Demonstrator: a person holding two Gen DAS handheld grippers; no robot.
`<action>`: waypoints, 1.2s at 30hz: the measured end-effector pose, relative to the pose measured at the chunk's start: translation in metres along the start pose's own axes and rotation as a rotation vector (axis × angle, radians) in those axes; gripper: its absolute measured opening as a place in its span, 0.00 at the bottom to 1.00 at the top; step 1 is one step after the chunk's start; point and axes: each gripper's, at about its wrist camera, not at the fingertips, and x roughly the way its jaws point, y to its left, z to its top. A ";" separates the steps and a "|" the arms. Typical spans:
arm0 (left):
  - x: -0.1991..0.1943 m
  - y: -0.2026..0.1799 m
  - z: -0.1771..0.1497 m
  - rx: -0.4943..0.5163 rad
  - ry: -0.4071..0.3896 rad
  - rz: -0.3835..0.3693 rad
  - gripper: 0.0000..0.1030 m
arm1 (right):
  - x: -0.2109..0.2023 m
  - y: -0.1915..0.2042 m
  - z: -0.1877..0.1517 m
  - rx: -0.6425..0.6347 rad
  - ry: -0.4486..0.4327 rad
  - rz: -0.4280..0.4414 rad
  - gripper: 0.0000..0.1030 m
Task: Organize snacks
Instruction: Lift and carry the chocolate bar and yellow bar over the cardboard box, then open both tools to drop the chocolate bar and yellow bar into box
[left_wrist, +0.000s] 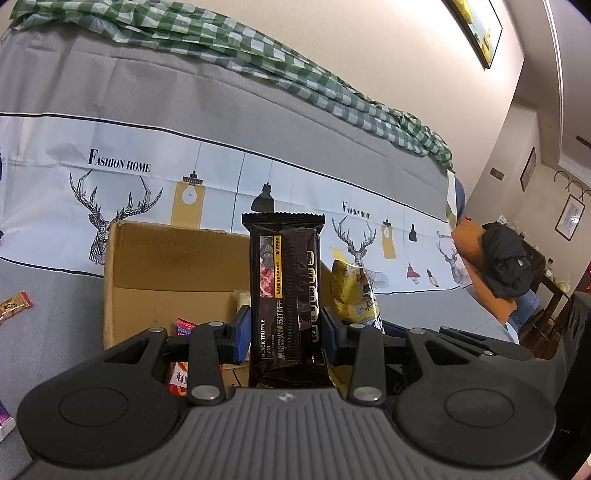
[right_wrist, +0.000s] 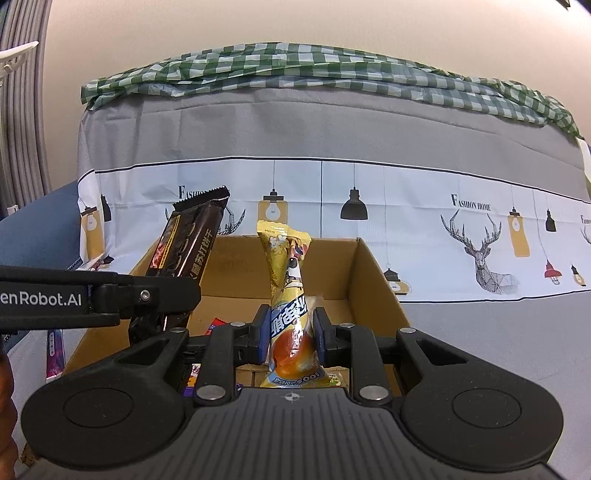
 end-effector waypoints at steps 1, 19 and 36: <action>0.000 0.000 0.000 0.000 -0.001 0.000 0.41 | 0.000 0.000 0.000 0.000 0.001 0.001 0.24; -0.001 0.003 0.004 -0.020 0.001 0.004 0.54 | 0.005 0.000 0.000 0.004 0.030 -0.013 0.52; -0.065 0.052 0.031 -0.029 0.038 0.058 0.16 | 0.004 0.018 0.006 0.105 0.036 0.061 0.51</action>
